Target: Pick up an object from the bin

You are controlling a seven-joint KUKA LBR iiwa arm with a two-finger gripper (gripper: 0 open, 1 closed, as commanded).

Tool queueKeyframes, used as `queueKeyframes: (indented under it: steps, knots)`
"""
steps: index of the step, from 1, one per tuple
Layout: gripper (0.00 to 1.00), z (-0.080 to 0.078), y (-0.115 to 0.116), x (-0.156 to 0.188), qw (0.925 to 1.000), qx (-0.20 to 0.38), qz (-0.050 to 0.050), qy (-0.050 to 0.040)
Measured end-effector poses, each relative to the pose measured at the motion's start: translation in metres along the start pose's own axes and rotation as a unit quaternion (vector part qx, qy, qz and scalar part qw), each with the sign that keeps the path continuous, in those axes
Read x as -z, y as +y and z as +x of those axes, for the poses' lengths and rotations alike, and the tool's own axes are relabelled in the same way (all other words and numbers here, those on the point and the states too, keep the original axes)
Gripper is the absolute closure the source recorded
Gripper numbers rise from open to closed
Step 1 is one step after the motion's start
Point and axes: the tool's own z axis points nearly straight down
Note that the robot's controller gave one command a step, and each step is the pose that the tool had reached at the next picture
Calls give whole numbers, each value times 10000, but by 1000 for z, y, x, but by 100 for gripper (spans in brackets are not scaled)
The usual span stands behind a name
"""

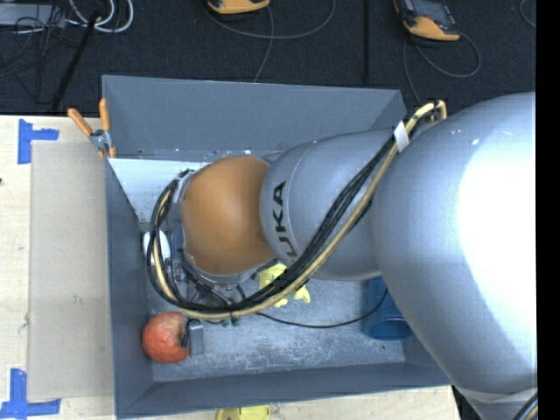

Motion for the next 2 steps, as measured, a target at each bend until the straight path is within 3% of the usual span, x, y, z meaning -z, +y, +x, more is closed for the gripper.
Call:
queueKeyframes:
  steps: [1,2]
  knots:
    - [100,33,-9,-39,9981,623,-7,-12]
    - [100,33,-9,-39,9981,618,-7,-11]
